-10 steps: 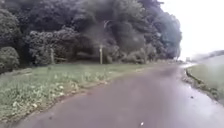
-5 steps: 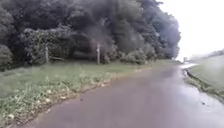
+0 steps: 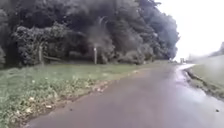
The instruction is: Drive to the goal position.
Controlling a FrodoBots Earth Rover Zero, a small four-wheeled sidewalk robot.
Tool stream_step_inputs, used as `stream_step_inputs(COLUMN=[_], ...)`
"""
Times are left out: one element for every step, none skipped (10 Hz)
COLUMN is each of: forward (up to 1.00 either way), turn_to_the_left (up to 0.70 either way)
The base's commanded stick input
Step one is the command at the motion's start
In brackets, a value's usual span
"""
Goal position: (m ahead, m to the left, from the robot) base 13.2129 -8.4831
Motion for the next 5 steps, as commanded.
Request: stream_step_inputs(forward=[0.7,0.7,0.7,0.7,0.7], turn_to_the_left=[-0.14,-0.14,-0.14,-0.14,-0.14])
